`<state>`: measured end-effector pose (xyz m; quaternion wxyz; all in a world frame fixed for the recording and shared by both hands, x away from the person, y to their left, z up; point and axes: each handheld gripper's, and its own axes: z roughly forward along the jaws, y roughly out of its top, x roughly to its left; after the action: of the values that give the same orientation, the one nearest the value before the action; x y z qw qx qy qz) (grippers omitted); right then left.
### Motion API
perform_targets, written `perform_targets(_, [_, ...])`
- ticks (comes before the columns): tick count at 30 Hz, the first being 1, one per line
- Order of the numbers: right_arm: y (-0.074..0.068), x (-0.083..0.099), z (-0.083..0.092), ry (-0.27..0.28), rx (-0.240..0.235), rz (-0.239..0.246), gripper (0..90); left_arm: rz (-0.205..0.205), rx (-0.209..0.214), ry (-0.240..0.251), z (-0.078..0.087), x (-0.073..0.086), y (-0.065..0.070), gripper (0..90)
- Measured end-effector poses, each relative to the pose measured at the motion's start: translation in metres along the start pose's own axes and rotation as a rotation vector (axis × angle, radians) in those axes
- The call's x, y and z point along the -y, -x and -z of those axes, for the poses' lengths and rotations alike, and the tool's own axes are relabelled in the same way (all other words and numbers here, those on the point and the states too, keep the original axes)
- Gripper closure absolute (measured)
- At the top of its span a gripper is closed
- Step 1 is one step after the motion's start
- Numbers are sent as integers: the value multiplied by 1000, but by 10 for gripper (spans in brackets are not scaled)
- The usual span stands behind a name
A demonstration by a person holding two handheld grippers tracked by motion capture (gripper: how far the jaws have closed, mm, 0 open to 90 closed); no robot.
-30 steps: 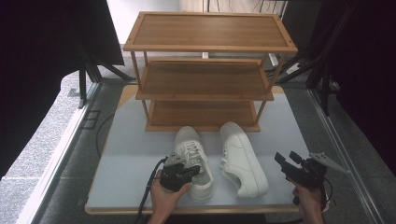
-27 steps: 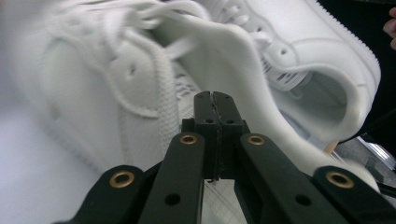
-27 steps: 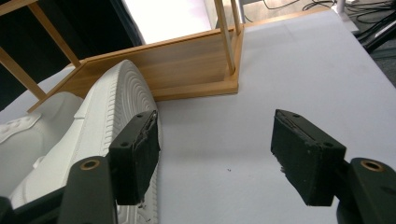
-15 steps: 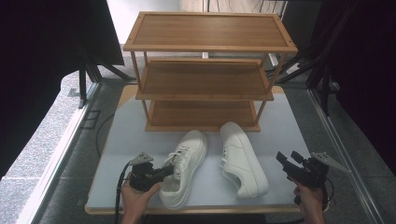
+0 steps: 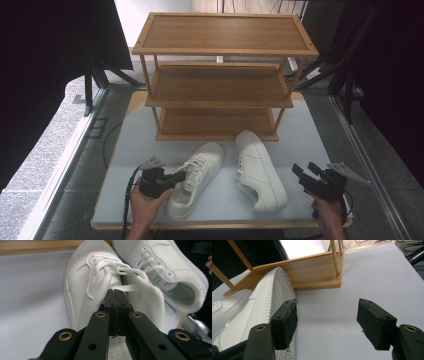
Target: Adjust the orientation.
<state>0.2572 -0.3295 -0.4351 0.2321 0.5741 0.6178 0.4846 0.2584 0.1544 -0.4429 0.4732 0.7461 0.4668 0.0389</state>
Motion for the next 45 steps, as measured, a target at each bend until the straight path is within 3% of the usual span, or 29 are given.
perform_targets(3, [-1,0,0,-1,-1,2,323,-14,3,0,-1,0,2,892])
perform_targets(5, [-1,0,0,1,-3,3,323,-18,32,-5,0,0,4,858])
perform_targets(7, [-2,-1,0,2,-6,2,323,-6,92,3,2,0,6,764])
perform_targets(8, [-2,-1,0,2,-8,0,323,-3,129,9,3,-1,7,675])
perform_targets(9, [-3,-2,0,4,-11,-3,324,-13,135,17,5,-1,11,610])
perform_targets(10, [-3,-2,0,8,-15,-1,327,-21,136,24,6,-2,13,577])
perform_targets(14, [-5,-6,-2,17,-18,7,344,-34,213,80,19,-5,23,494])
perform_targets(16, [-8,-7,-3,23,-25,20,356,-39,200,113,25,-4,23,468])
perform_targets(19, [-19,-7,-2,43,-42,50,392,-10,162,164,33,0,18,454])
perform_targets(25, [-43,-12,9,37,-156,163,492,44,128,236,42,-2,8,425])
perform_targets(32, [-84,-7,12,-39,-257,276,714,88,136,231,38,0,-1,422])
perform_targets(38, [-126,15,0,-140,-342,427,844,90,135,242,42,-6,2,423])
perform_targets(41, [-138,28,-6,-188,-348,488,864,91,136,235,41,-5,3,424])
perform_targets(45, [-143,36,-10,-224,-344,508,867,97,138,222,39,-5,3,424])
